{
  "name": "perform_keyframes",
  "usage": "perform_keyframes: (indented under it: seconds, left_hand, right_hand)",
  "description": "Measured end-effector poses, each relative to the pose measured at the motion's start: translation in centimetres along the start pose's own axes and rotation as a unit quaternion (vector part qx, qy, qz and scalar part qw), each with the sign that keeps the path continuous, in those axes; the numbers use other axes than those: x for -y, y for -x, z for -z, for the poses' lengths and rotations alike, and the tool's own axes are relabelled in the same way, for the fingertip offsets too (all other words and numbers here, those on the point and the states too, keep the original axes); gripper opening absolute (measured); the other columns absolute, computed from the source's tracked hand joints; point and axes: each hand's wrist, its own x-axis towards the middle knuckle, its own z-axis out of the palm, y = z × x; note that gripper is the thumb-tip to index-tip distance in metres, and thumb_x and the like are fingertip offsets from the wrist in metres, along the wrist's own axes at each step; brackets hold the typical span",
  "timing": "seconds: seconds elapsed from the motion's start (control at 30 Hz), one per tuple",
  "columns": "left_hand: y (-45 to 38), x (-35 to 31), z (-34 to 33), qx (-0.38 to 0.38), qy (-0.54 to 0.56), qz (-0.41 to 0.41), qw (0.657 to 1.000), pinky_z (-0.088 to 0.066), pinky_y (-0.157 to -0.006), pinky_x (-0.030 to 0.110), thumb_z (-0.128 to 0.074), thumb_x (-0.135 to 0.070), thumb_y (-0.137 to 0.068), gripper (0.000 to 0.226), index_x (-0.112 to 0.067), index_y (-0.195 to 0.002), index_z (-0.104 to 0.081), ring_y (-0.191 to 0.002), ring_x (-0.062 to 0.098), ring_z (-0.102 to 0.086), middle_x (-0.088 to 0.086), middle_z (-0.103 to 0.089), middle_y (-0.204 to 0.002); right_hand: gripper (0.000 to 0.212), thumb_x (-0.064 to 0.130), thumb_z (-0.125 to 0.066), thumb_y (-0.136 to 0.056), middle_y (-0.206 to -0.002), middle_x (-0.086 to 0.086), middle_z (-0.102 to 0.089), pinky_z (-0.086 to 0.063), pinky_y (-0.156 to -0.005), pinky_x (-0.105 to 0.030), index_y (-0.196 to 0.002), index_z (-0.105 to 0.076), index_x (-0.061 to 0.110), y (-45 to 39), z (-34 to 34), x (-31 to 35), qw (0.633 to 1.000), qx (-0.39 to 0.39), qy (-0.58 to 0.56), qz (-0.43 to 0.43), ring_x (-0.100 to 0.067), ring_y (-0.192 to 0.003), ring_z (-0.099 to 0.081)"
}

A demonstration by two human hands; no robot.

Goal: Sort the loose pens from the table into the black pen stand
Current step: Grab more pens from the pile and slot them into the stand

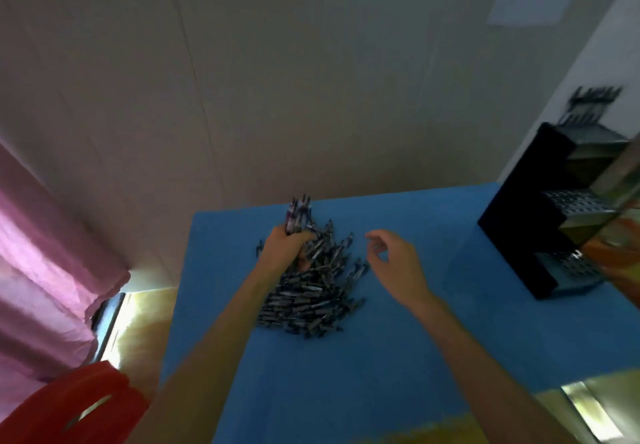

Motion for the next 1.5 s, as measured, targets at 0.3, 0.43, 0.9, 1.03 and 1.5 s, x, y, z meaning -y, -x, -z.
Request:
perform_keyframes:
  seconds: [0.3,0.43,0.9,1.03,1.5]
  left_hand:
    - [3.1,-6.1,-13.9,0.134,-0.074,-0.034,0.988,-0.032,-0.059,0.038,-0.064,-0.019,-0.097,0.047,-0.020,-0.070,-0.025,-0.047,0.020,-0.022,0.002,-0.020,-0.054]
    - [5.4,-8.2,-21.3,0.150,-0.076,-0.048,0.985,-0.033,-0.057,0.038,-0.065,-0.018,-0.095,0.047,-0.020,-0.068,-0.026,-0.046,0.020,-0.024,0.003,-0.020,-0.054]
    - [10.5,-15.6,-41.9,0.138,-0.047,-0.071,0.987,-0.032,-0.046,0.031,-0.065,-0.015,-0.092,0.035,-0.016,-0.075,-0.035,-0.040,0.015,-0.027,0.000,-0.029,-0.052]
    - [9.7,-16.9,-44.8,0.125,-0.036,-0.072,0.989,-0.031,-0.046,0.031,-0.064,-0.016,-0.092,0.034,-0.015,-0.074,-0.035,-0.040,0.016,-0.027,0.000,-0.029,-0.051]
    - [0.8,-21.2,-49.3,0.080,-0.029,-0.094,0.992,-0.026,-0.044,0.026,-0.064,-0.018,-0.089,0.038,-0.016,-0.065,-0.036,-0.041,0.019,-0.027,0.003,-0.028,-0.052]
  right_hand:
    - [0.014,0.011,-0.063,-0.095,-0.099,0.007,-0.070,-0.053,-0.087,-0.025,-0.105,-0.072,0.015,5.0,13.0,-6.9,0.993,-0.094,-0.014,-0.065,-0.009,-0.092,-0.064]
    - [0.013,0.013,-0.062,-0.096,-0.097,0.009,-0.070,-0.044,-0.076,-0.008,-0.102,-0.073,0.018,7.9,18.7,-11.1,0.990,-0.109,-0.025,-0.086,-0.003,-0.090,-0.062]
    - [0.013,0.016,-0.063,-0.096,-0.097,0.011,-0.071,-0.049,-0.078,-0.014,-0.104,-0.073,0.021,10.3,36.6,-21.6,0.989,-0.105,-0.074,-0.073,-0.001,-0.092,-0.064]
    - [0.012,0.017,-0.064,-0.096,-0.097,0.011,-0.070,-0.045,-0.072,-0.007,-0.104,-0.072,0.020,7.8,38.7,-22.3,0.990,-0.090,-0.091,-0.050,0.003,-0.090,-0.063]
    - [0.011,0.011,-0.063,-0.096,-0.088,-0.008,-0.074,-0.050,-0.066,-0.012,-0.098,-0.073,0.006,-4.6,41.3,-24.1,0.969,-0.025,-0.245,-0.014,-0.003,-0.071,-0.067]
